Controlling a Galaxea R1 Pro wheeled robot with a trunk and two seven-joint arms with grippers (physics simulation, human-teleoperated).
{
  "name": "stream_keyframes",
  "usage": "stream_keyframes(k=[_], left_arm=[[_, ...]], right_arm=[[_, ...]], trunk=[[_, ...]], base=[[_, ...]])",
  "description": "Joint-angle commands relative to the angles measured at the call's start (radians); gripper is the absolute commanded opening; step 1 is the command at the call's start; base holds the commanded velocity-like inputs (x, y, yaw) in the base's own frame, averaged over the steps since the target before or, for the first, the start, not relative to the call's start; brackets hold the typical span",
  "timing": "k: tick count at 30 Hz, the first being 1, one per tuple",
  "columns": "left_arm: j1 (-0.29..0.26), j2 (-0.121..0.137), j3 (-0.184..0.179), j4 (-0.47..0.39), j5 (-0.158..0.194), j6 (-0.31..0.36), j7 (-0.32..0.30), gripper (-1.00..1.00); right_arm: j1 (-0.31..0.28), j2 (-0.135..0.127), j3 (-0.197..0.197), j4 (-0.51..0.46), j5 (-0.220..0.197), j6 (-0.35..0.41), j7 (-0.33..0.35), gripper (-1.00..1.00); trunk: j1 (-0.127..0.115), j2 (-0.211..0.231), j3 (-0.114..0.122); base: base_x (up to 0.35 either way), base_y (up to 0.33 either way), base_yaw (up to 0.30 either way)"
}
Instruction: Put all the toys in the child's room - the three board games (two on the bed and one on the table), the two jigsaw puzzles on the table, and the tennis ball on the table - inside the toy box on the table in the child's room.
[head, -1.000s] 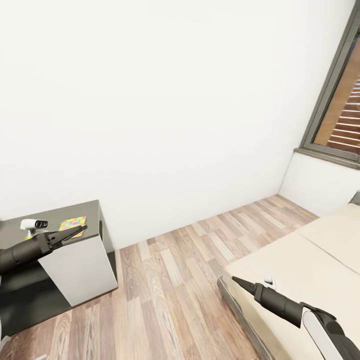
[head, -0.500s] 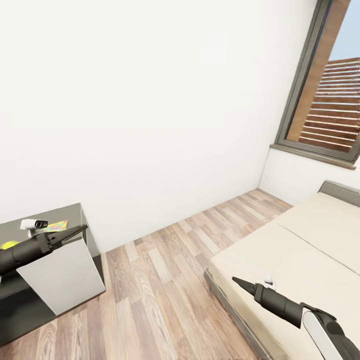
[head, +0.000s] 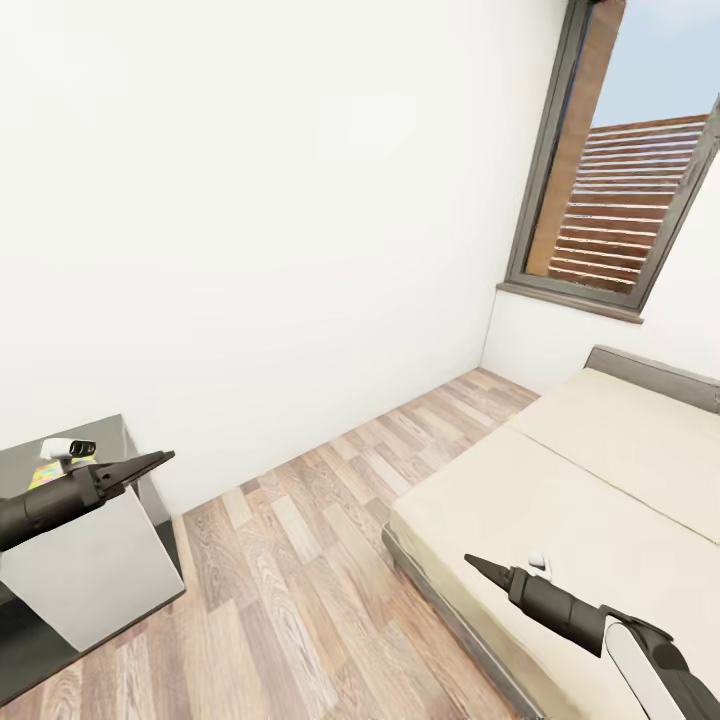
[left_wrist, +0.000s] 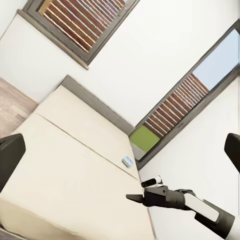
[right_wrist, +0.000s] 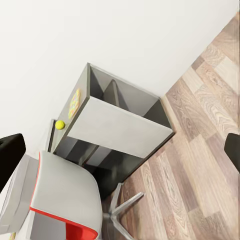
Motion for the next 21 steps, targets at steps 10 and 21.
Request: stream_keyframes(k=[10,21], left_arm=[[-0.001,0.000,0.001,0.000,-0.001,0.011,-0.004,1.00],[-0.001,0.000,0.000,0.000,-0.001,0.010,-0.004,1.00]], right_arm=[[-0.001,0.000,0.000,0.001,-0.005,0.006,0.000,1.00],[-0.001,0.000,0.000,0.001,-0.005,0.006,0.000,1.00]], trunk=[[0.000,-0.002,-0.002],[0.000,-0.002,-0.002]], base=[[-0.108,0.000,-0.220],[-0.108,0.000,-0.218]])
